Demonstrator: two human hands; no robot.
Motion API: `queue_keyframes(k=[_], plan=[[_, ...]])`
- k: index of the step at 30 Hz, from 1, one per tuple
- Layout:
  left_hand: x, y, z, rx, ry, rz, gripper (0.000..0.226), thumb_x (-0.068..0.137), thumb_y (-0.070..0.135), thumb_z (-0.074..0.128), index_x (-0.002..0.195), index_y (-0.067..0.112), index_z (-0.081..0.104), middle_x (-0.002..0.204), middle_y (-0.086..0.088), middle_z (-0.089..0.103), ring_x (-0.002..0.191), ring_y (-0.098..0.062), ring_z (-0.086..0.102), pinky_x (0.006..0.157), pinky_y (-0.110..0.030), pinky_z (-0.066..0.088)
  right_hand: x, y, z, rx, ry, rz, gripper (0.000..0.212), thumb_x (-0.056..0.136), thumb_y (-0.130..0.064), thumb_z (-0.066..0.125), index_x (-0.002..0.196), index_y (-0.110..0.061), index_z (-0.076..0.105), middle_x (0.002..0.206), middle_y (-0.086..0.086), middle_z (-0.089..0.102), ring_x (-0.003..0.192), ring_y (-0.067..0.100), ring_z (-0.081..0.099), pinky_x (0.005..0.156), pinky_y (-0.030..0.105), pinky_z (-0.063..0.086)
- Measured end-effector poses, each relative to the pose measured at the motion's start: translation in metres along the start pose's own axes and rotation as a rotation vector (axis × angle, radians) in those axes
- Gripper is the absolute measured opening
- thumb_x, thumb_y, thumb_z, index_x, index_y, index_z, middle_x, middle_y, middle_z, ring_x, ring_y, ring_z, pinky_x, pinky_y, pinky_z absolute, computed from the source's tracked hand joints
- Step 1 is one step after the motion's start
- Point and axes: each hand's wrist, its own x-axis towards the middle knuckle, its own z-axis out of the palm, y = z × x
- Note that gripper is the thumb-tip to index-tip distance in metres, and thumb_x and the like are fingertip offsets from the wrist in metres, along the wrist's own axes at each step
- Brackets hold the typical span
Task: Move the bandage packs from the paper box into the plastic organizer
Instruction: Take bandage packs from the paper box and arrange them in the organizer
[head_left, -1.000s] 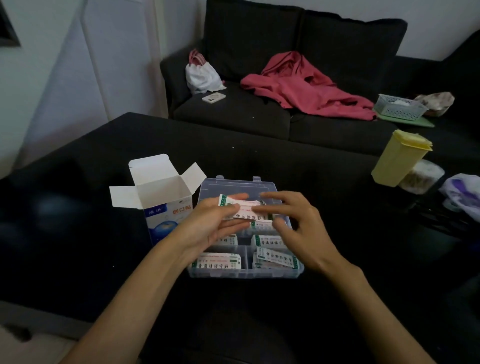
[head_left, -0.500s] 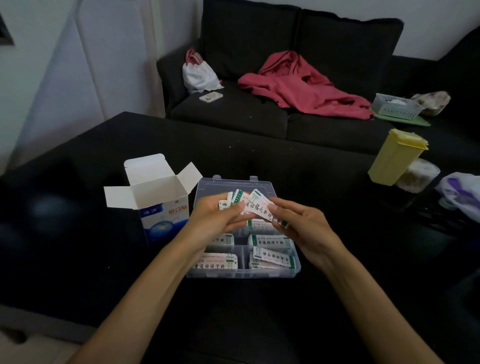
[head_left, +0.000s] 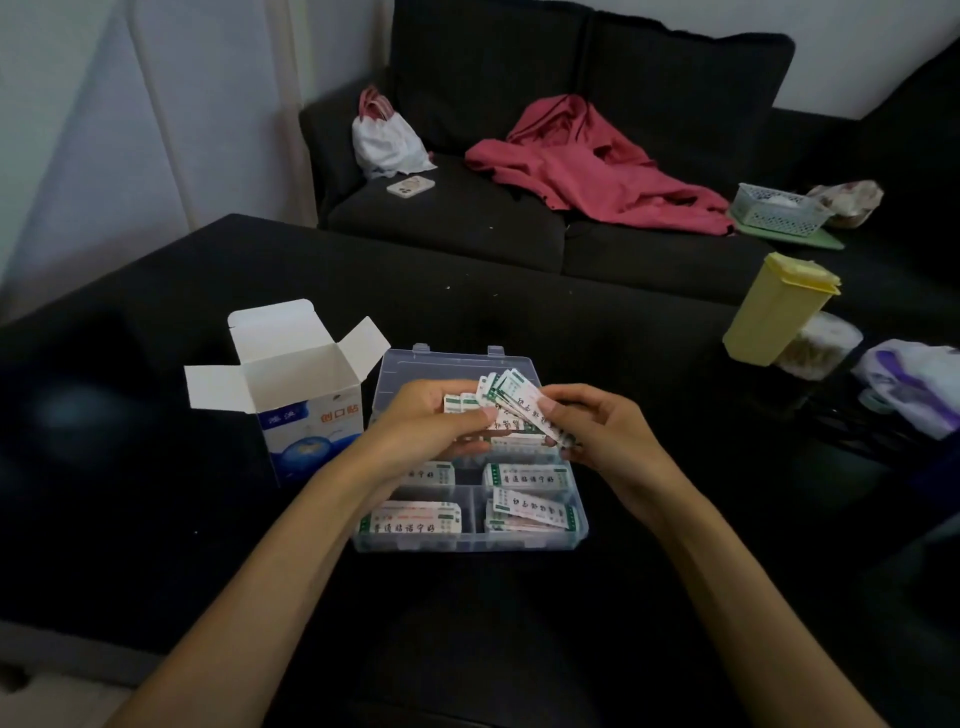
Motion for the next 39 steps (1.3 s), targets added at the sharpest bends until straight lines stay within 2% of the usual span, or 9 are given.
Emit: queue_keyframes(k=[5,9,13,18,23,25,33,37,39], plan=[[0.012,-0.003,0.007,0.107,0.137,0.015,0.023,0.088,0.017,0.065,0.11,0.02,0.06,0.095,0.001,0.069,0.079,-0.008,0.069,0.057,-0.013,0.053,0.002,0.002,-0.007,-0.029,-0.069,0.01,0.024,0.086,-0.016,0.065,0.106,-0.027,0.063,0.089,-0.005,0.071,0.078,0.006,0.07,0.061,0.02,0.055],[0.017,-0.004,0.011,0.036,0.136,0.017,0.011,0.091,0.023,0.06,0.101,0.018,0.063,0.094,-0.001,0.069,0.082,-0.009,0.068,0.063,-0.017,0.056,0.011,0.005,-0.008,0.029,-0.072,0.067,0.021,0.089,-0.015,0.06,0.108,-0.023,0.061,0.094,-0.001,0.071,0.085,0.011,0.07,0.073,0.025,0.057],[0.026,-0.003,0.014,-0.063,0.078,-0.032,0.024,0.098,0.016,0.047,0.121,0.021,0.053,0.111,-0.006,0.064,0.096,-0.017,0.066,0.079,-0.03,0.057,0.021,0.008,-0.009,0.154,-0.035,0.162,0.021,0.092,-0.016,0.058,0.112,-0.019,0.062,0.096,0.001,0.07,0.078,0.008,0.069,0.061,0.019,0.053],[0.043,-0.013,0.014,0.408,0.2,0.038,0.016,0.099,0.022,0.045,0.113,0.027,0.051,0.114,0.002,0.057,0.098,-0.012,0.057,0.075,-0.025,0.048,0.03,0.009,-0.013,0.308,0.086,0.189,0.015,0.093,-0.013,0.056,0.106,-0.016,0.063,0.087,0.0,0.07,0.065,0.003,0.067,0.052,0.016,0.05],[0.053,-0.021,0.025,0.643,0.199,0.16,0.013,0.094,0.02,0.057,0.098,0.026,0.068,0.107,0.003,0.068,0.105,-0.016,0.06,0.101,-0.046,0.042,0.032,0.017,-0.024,0.288,0.173,0.211,0.012,0.092,-0.014,0.057,0.101,-0.019,0.063,0.089,-0.001,0.069,0.072,0.006,0.063,0.057,0.019,0.048],[0.055,-0.022,0.028,0.766,0.204,0.174,0.015,0.093,0.024,0.059,0.102,0.028,0.07,0.11,0.004,0.068,0.108,-0.018,0.057,0.105,-0.044,0.036,0.034,0.018,-0.028,0.263,0.184,0.203,0.013,0.092,-0.014,0.058,0.103,-0.019,0.063,0.092,-0.001,0.068,0.079,0.008,0.061,0.063,0.02,0.049],[0.059,-0.027,0.028,1.221,0.24,0.271,0.023,0.093,0.041,0.055,0.11,0.034,0.067,0.112,0.006,0.061,0.109,-0.016,0.044,0.095,-0.036,0.029,0.035,0.019,-0.037,0.204,0.054,0.224,0.021,0.092,-0.018,0.057,0.112,-0.017,0.064,0.094,-0.001,0.068,0.078,0.006,0.062,0.06,0.019,0.048],[0.062,-0.029,0.026,1.234,0.256,0.314,0.027,0.095,0.042,0.05,0.114,0.03,0.066,0.114,0.005,0.059,0.11,-0.017,0.045,0.094,-0.036,0.032,0.035,0.016,-0.036,0.164,-0.027,0.214,0.023,0.093,-0.019,0.055,0.115,-0.017,0.062,0.101,0.001,0.067,0.082,0.007,0.062,0.062,0.019,0.048],[0.063,-0.029,0.023,1.002,0.365,0.314,0.022,0.096,0.035,0.051,0.11,0.027,0.066,0.106,0.005,0.063,0.104,-0.015,0.053,0.087,-0.031,0.04,0.036,0.017,-0.038,0.053,-0.022,0.152,0.025,0.094,-0.021,0.054,0.118,-0.019,0.061,0.105,0.0,0.066,0.088,0.008,0.063,0.068,0.021,0.049]])
